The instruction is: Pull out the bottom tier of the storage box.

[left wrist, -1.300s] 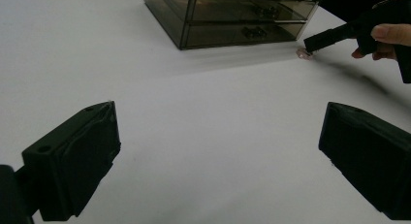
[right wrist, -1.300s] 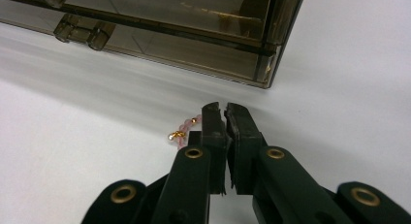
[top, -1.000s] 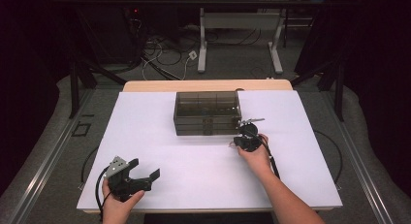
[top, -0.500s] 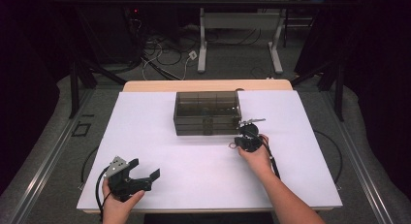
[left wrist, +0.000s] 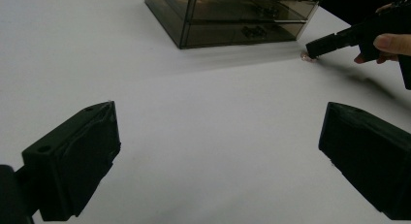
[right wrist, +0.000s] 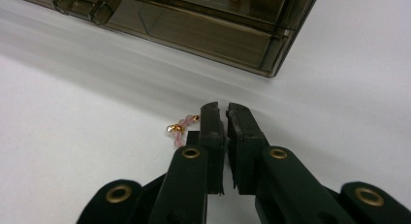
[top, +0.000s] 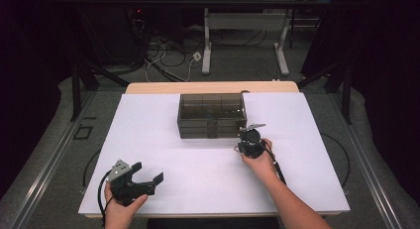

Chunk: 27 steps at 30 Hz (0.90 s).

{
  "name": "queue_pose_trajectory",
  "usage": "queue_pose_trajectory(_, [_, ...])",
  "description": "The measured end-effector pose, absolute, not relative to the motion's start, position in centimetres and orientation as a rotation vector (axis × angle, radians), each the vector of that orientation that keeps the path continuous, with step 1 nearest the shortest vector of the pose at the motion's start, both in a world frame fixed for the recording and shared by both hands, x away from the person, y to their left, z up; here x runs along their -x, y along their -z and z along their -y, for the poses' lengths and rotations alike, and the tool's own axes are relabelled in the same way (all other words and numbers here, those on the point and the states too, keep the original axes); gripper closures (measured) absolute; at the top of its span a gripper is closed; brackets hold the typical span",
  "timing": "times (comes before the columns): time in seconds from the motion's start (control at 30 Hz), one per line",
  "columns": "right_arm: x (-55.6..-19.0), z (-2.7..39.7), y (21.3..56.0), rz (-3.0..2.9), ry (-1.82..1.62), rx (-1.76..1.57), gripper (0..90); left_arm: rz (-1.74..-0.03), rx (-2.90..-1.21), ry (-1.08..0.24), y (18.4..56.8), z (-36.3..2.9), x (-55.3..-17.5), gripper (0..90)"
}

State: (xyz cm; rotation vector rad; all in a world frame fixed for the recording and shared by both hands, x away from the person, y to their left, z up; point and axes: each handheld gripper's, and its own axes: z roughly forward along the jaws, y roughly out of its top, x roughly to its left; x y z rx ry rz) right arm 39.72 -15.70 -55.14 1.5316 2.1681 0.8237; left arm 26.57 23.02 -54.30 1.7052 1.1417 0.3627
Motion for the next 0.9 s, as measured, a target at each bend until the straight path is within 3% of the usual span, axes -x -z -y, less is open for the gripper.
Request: queue_pose_trajectory(0.9, [-39.27, 15.69, 54.48, -2.151, -0.868, -1.539, 86.9, -1.148, -1.705, -0.364, 54.32, -23.09, -26.59, 1.2])
